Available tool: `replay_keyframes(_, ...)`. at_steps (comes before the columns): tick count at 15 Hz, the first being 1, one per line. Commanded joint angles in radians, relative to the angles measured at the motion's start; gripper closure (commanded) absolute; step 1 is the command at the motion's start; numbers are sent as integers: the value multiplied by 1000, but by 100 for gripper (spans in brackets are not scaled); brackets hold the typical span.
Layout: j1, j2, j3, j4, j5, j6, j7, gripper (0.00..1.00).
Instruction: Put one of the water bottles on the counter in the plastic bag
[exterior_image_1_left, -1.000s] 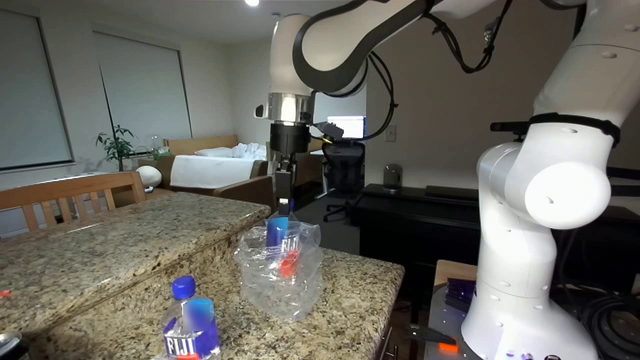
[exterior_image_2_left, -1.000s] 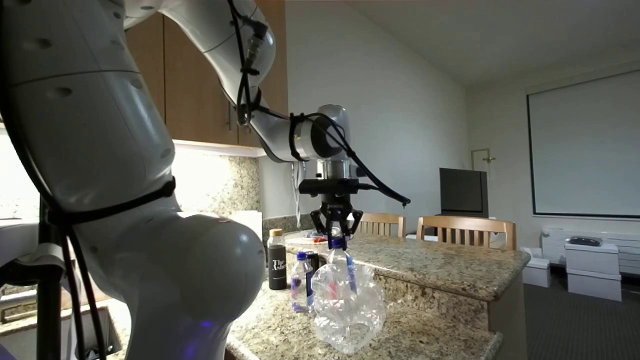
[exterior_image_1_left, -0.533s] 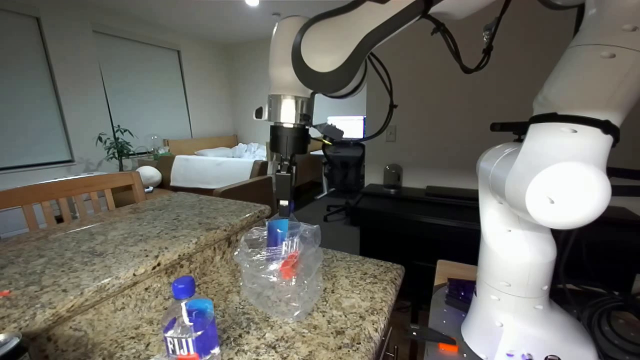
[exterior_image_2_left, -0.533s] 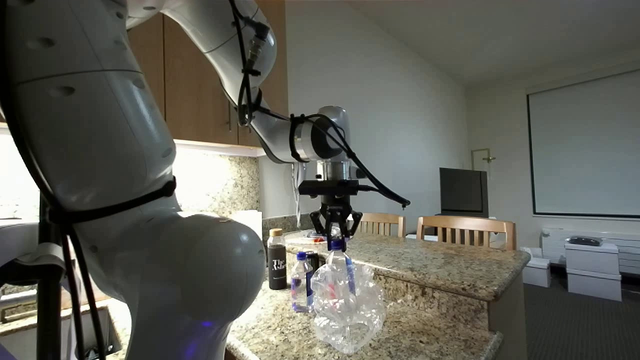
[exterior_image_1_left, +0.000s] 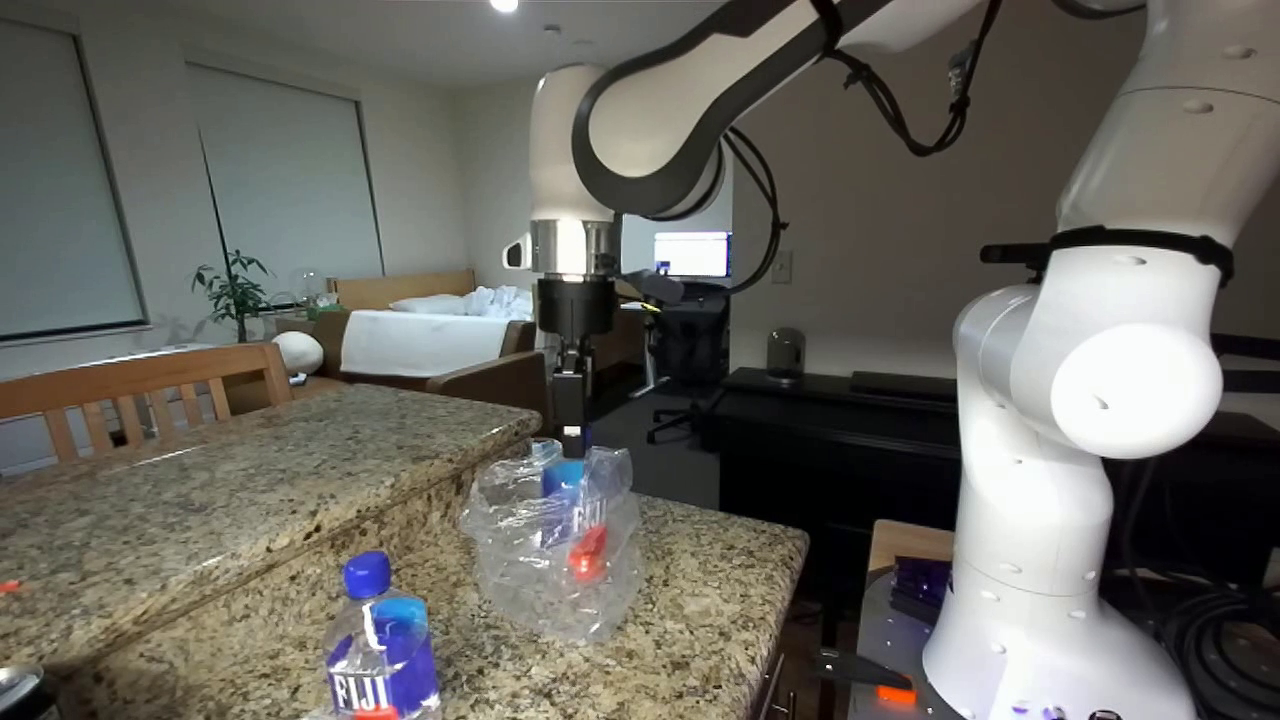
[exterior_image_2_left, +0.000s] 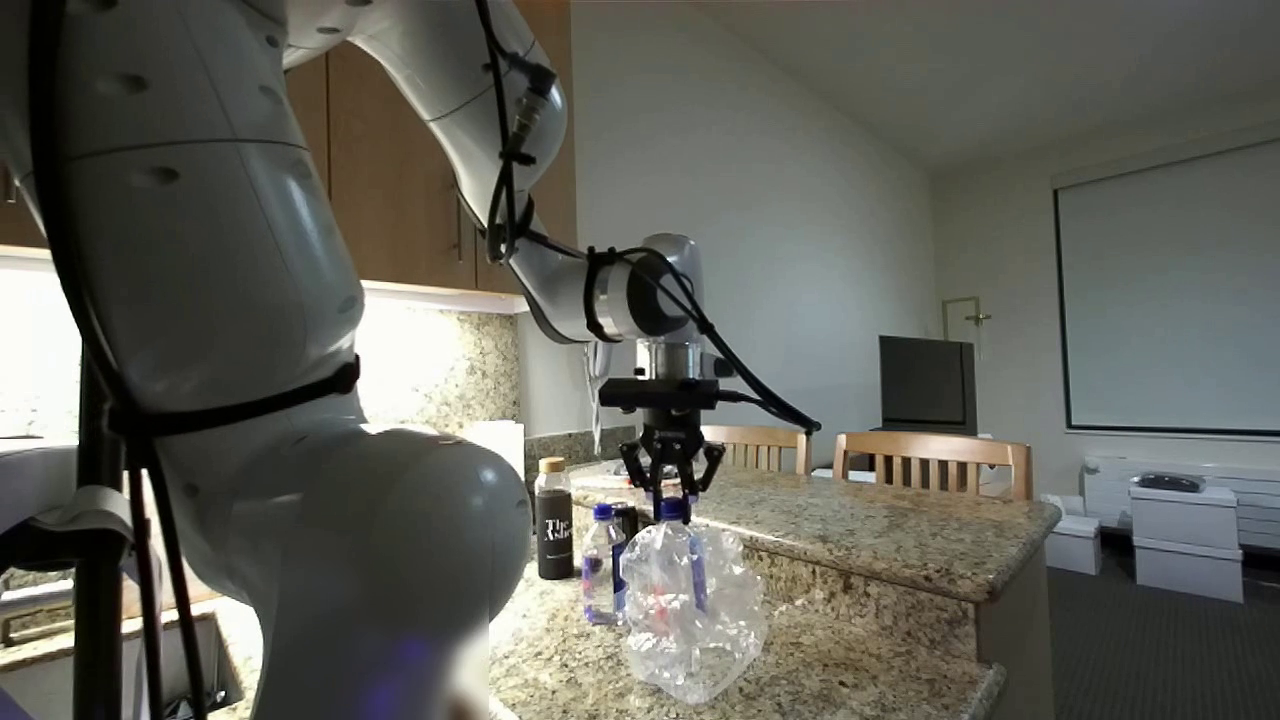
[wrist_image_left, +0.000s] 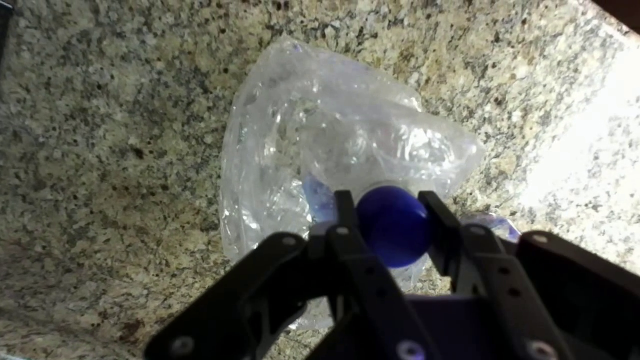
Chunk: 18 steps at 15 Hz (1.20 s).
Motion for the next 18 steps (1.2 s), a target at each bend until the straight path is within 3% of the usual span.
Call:
replay_keyframes(1, -16, 1, 21, -28, -12, 56, 7, 85)
replay_keyframes(15, -42, 48, 40, -60, -71, 139, 49, 85)
replay_keyframes(16, -41, 52, 41, -59, -70, 140, 48, 75)
replay_keyframes(17, -40, 55, 40, -59, -67, 141, 47, 41)
replay_keyframes(18, -40, 59, 40, -57, -66, 140, 46, 38)
